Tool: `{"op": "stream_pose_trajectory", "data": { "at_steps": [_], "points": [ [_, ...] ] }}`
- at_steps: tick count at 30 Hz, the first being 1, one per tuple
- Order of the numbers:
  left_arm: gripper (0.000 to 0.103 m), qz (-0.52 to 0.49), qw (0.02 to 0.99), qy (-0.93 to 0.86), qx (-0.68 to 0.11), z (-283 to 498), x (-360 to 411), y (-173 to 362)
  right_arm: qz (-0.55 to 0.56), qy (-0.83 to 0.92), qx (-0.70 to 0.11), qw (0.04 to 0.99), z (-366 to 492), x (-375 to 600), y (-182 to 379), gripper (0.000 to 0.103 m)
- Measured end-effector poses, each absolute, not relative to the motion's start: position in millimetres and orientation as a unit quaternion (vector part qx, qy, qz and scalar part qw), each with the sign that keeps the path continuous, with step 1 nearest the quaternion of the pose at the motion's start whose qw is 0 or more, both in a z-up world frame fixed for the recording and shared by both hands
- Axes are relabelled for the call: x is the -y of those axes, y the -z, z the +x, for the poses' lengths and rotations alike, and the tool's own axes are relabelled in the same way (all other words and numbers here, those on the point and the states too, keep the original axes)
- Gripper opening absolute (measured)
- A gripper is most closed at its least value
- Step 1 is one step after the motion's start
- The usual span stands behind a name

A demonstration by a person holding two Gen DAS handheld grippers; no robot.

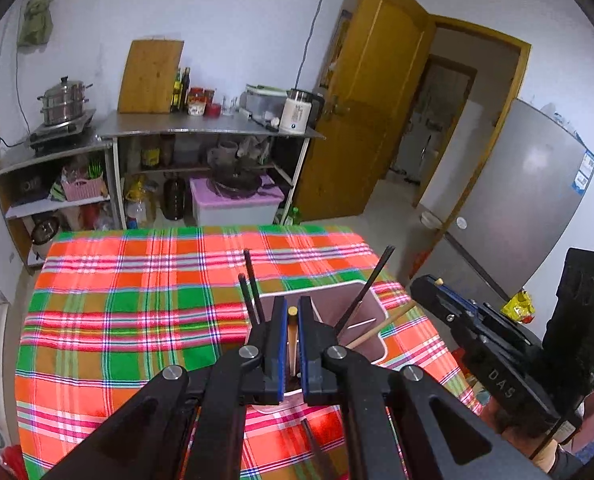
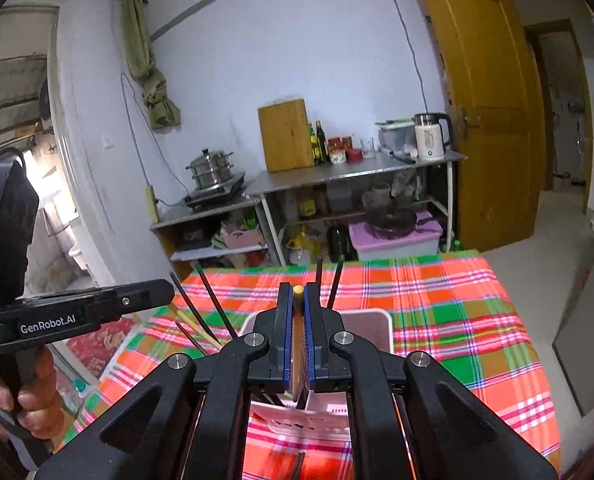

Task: Organize utensils
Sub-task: 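Lower the yellow chopsticks into the basket and open both grippers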

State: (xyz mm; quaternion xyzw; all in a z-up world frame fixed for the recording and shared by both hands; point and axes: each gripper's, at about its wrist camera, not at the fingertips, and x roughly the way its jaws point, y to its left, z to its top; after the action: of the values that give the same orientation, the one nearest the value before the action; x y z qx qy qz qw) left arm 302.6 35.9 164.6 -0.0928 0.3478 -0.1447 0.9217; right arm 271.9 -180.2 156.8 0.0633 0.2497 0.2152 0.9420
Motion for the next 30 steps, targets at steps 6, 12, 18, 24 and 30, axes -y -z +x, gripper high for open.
{"op": "stream_pose_trajectory", "data": {
  "at_steps": [6,12,18,24,30],
  "points": [
    [0.005,-0.089,0.918,0.142,-0.358,311.0,-36.2,-147.2,0.055,-0.217,-0.274,0.935,282.7,171.2,-133.8,0.005],
    [0.005,-0.077,0.919,0.137,-0.362,314.0,-34.4,-134.9,0.062,-0.221,-0.289,0.930,288.5,172.0,-120.9,0.005],
    [0.011,-0.082,0.922,0.133,-0.354,311.3,-37.7,-134.6,0.062,-0.223,-0.289,0.929,288.1,175.2,-121.1,0.011],
    [0.017,-0.080,0.931,0.130,-0.331,297.1,-42.3,-147.7,0.068,-0.224,-0.277,0.932,278.1,183.5,-134.5,0.012],
    [0.017,-0.084,0.938,0.133,-0.310,266.3,-43.0,-157.1,0.065,-0.224,-0.266,0.935,254.8,193.2,-146.4,0.012]
  ]
}}
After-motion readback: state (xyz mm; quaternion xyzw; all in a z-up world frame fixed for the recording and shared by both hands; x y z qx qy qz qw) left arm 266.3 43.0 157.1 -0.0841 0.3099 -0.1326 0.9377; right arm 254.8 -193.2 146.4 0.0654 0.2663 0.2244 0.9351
